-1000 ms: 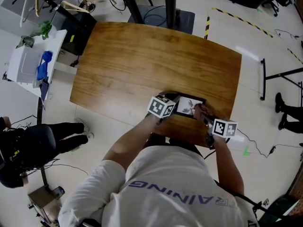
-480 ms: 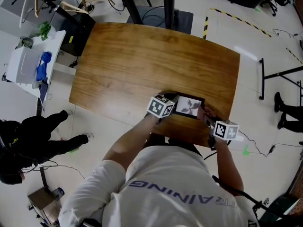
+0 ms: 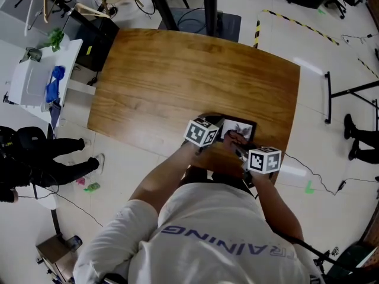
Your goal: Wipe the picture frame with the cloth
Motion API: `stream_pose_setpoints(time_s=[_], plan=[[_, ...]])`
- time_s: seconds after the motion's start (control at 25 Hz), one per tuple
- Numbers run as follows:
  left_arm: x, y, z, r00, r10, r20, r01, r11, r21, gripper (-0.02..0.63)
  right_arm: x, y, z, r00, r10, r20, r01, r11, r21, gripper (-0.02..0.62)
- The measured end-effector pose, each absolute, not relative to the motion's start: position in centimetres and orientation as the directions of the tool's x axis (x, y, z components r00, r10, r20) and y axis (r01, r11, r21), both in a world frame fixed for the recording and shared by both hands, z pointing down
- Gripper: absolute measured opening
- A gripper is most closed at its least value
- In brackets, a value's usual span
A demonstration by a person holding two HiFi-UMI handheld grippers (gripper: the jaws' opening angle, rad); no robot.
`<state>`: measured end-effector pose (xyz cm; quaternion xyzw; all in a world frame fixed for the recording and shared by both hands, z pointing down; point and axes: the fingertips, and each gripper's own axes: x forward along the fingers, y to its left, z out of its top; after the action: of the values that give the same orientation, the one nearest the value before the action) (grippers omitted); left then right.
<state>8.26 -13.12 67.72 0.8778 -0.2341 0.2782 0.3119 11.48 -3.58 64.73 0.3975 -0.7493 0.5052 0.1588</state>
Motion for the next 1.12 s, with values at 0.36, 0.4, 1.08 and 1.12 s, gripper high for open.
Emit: stream_pose_setpoints(time_s=[0.36,0.4,1.08,1.12], plan=[[8.3,-13.1,67.7,0.736,-0.234,0.635,-0.581,-0.7,0.416,0.006,7.8,-3.3,67.3,-0.673,-0.349,0.652,-0.729,0.169,-0.663,0.121],[8.3,-13.1,67.7,0.736,-0.233,0.635,-0.579,-0.703,0.413,0.006,8.2,-3.3,67.4,-0.67,-0.352,0.654,-0.731,0.161,-0.663,0.121],[8.3,-12.8,68.0,0.735,-0.227,0.639,-0.572,-0.715,0.403,0.006,20.2,0.6,67.4,-0.58,-0.465,0.669,-0.719,-0.095,-0.689,0.123],[8.3,-12.8,68.1,0.733,-0.227,0.641,-0.573,-0.715,0.402,0.006,20.8,0.9,67.4,-0.572,-0.47,0.672,-0.719,-0.107,-0.687,0.122]])
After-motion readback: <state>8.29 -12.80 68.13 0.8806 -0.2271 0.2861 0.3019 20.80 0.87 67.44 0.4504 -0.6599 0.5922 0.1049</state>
